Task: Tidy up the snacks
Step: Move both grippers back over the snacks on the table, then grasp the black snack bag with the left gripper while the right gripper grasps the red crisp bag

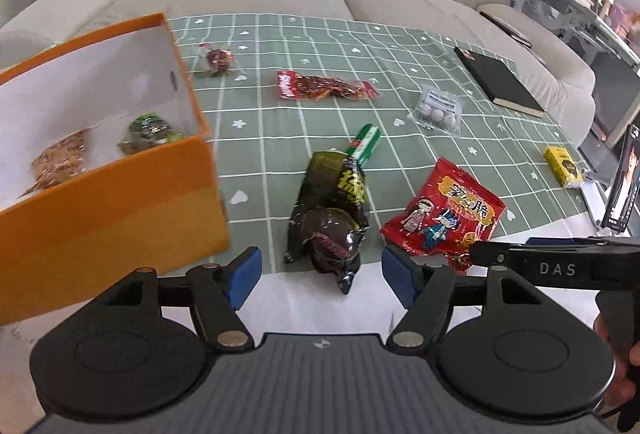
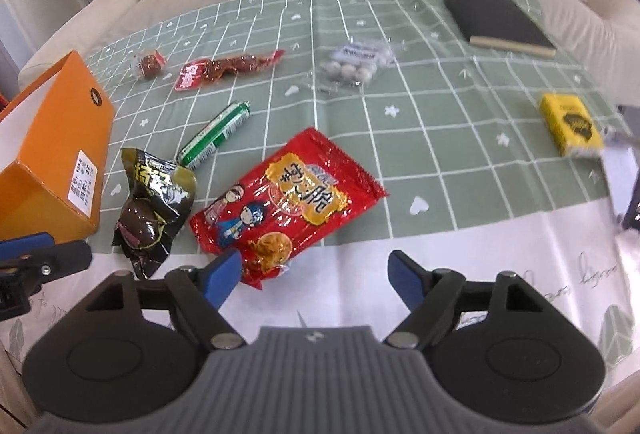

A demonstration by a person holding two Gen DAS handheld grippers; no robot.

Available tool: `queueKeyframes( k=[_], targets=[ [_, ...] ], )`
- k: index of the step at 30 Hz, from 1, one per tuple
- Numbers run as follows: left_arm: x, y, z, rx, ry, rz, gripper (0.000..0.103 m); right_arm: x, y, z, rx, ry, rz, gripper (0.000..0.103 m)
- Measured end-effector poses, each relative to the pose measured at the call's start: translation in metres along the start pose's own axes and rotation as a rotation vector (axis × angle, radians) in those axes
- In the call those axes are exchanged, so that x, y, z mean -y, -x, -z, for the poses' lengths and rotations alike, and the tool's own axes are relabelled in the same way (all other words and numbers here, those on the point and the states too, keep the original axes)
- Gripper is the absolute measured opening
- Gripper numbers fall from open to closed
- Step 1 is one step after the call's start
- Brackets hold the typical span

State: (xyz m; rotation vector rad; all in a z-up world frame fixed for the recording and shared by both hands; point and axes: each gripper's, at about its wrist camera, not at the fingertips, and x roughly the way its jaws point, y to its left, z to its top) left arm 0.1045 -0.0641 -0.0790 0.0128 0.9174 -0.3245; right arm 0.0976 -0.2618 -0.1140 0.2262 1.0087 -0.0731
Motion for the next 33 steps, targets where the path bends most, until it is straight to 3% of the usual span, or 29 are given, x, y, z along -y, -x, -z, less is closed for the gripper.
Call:
queueKeyframes(
  k=[7, 12, 16, 24, 33],
  targets=[
    [0.017, -0.027, -0.005, -0.013, -0.050, -0.024, 0.083, 0.000, -0.013, -0.009, -0.001, -0.070, -0.067, 0.078],
    [0.020, -0.045, -0.009, -0.014, -0.066, -0.087, 0.082, -0.001, -0.021, -0.017, 0.002, -0.103, -0.089, 0.077],
    [0.020, -0.056, -0.010, -0.037, -0.061, -0.079, 0.082, -0.002, -0.028, -0.022, -0.003, -0.136, -0.126, 0.078],
    [0.020, -0.069, -0.010, -0.073, -0.062, -0.093, 0.082, -0.008, -0.043, -0.032, -0.003, -0.141, -0.081, 0.078],
    [0.023, -0.077, -0.010, -0.083, -0.093, -0.107, 0.082, -0.027, -0.054, -0.031, 0.010, -0.010, -0.021, 0.084]
  ],
)
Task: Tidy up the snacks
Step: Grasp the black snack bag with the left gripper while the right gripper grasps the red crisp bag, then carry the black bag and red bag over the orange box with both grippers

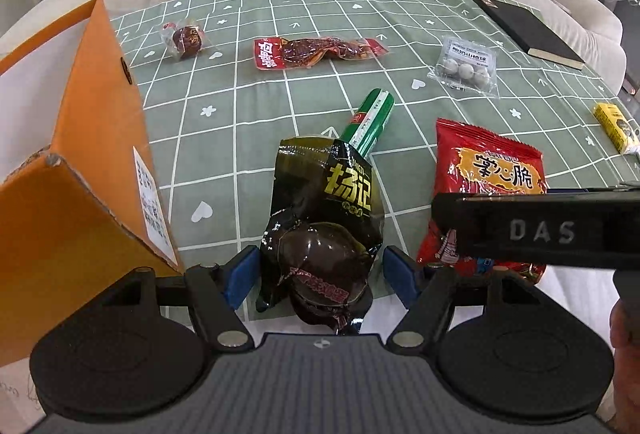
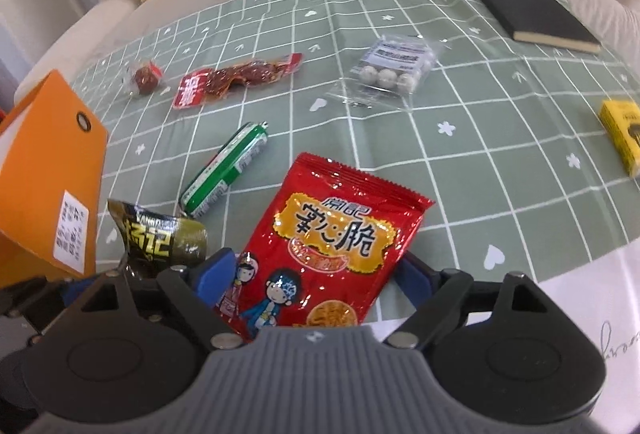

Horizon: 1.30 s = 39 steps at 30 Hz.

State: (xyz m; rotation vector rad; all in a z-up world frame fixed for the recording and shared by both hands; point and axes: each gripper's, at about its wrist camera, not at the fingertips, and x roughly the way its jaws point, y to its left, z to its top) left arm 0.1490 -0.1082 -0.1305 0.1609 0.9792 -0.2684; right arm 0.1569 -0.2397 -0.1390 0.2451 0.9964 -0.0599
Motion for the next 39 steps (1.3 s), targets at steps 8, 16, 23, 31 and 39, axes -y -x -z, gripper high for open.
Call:
queueKeyframes(
  k=[8, 16, 23, 31, 39],
  targets=[
    [-0.001, 0.001, 0.001, 0.008, -0.011, 0.018, 0.074, -0.014, -0.004, 0.002, 0.016, 0.113, 0.046, 0.074],
    [-0.002, 0.004, 0.001, -0.002, -0.007, 0.022, 0.058, -0.012, -0.001, 0.003, 0.011, 0.111, 0.035, 0.069],
    [-0.006, 0.011, 0.007, 0.004, 0.030, 0.042, 0.052, -0.008, 0.007, 0.002, 0.028, 0.082, 0.028, 0.069],
    [-0.009, 0.032, 0.012, 0.057, 0.048, 0.068, 0.051, -0.003, 0.018, 0.005, 0.036, 0.065, 0.020, 0.069],
    [-0.019, 0.066, 0.013, 0.140, 0.089, 0.106, 0.051, 0.001, 0.050, 0.007, 0.105, 0.069, -0.028, 0.070]
  ],
)
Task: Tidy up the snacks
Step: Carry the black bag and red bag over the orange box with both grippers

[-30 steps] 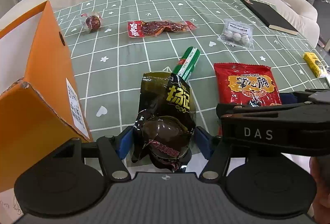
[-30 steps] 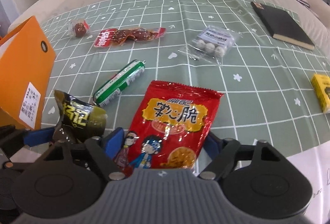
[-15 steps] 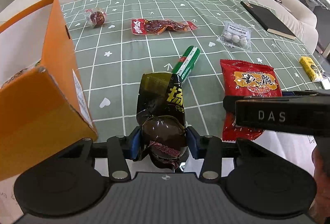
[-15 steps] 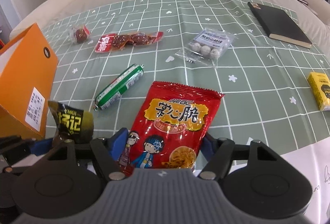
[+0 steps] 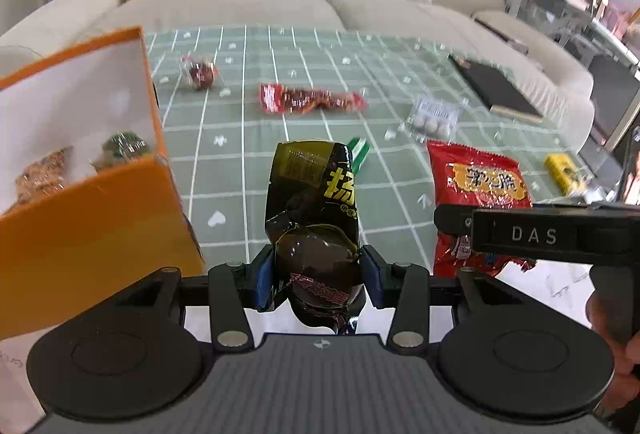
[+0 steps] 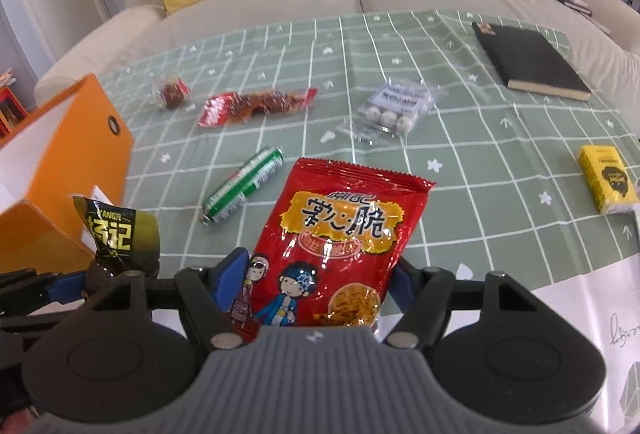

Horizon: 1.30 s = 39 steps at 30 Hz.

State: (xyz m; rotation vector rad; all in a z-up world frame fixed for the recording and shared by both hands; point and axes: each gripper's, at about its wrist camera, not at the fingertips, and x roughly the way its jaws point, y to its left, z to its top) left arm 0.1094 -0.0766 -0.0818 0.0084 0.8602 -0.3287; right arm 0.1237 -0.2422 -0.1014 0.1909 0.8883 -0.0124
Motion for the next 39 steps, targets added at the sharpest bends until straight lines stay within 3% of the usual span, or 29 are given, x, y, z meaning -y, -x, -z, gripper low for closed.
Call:
queueKeyframes(
  k=[12, 20, 24, 32, 39],
  targets=[
    [-0.026, 0.063, -0.023, 0.129, 0.106, 0.045, 0.051, -0.025, 0.044, -0.016, 0.113, 0.035, -0.100, 0.070],
    [-0.093, 0.088, -0.041, 0.120, 0.265, -0.020, 0.051, -0.082, 0.058, -0.035, 0.147, 0.165, -0.252, 0.070],
    [-0.131, 0.099, -0.051, 0.125, 0.318, -0.093, 0.051, -0.117, 0.058, -0.048, 0.145, 0.233, -0.326, 0.070],
    [-0.186, 0.100, -0.068, 0.055, 0.321, -0.188, 0.051, -0.193, 0.043, -0.068, 0.124, 0.384, -0.417, 0.070],
    [-0.215, 0.068, -0.067, -0.056, 0.313, -0.289, 0.051, -0.240, 0.010, -0.078, 0.046, 0.469, -0.408, 0.070]
  ],
)
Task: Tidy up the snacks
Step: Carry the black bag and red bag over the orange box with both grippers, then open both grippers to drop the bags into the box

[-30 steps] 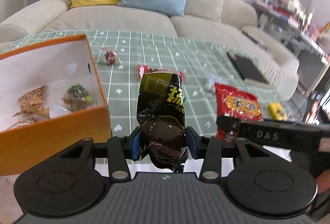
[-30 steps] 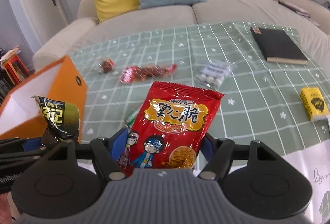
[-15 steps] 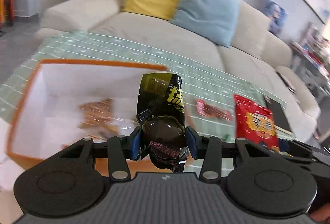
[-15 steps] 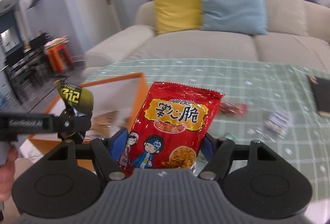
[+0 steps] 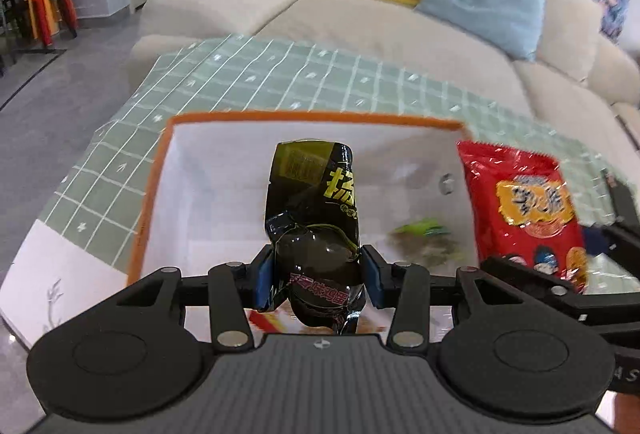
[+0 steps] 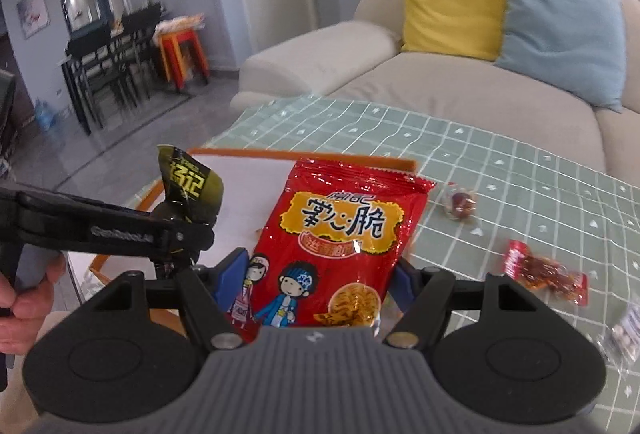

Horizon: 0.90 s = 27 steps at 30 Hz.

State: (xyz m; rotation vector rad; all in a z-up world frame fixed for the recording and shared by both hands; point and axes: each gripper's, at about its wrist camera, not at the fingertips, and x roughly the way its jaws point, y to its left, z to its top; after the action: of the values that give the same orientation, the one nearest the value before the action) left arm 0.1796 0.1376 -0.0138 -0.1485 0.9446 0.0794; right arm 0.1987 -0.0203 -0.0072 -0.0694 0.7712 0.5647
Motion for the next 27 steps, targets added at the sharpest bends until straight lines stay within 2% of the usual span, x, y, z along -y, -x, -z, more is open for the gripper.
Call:
queueKeyframes(
  k=[4, 9, 19, 27],
  targets=[
    [-0.009, -0.021, -0.001, -0.055, -0.032, -0.076, 0.051, -0.010, -0.025, -0.002, -0.050, 0.063, 0.022, 0.070],
    [-0.021, -0.040, 0.004, -0.119, -0.044, -0.120, 0.051, -0.015, -0.057, 0.000, -0.122, 0.121, 0.061, 0.070],
    [-0.021, -0.072, 0.013, -0.228, -0.103, -0.171, 0.051, -0.017, -0.096, 0.008, -0.232, 0.168, 0.100, 0.070],
    [-0.021, -0.084, 0.011, -0.287, -0.092, -0.205, 0.054, -0.024, -0.103, 0.011, -0.253, 0.224, 0.128, 0.070]
  ],
)
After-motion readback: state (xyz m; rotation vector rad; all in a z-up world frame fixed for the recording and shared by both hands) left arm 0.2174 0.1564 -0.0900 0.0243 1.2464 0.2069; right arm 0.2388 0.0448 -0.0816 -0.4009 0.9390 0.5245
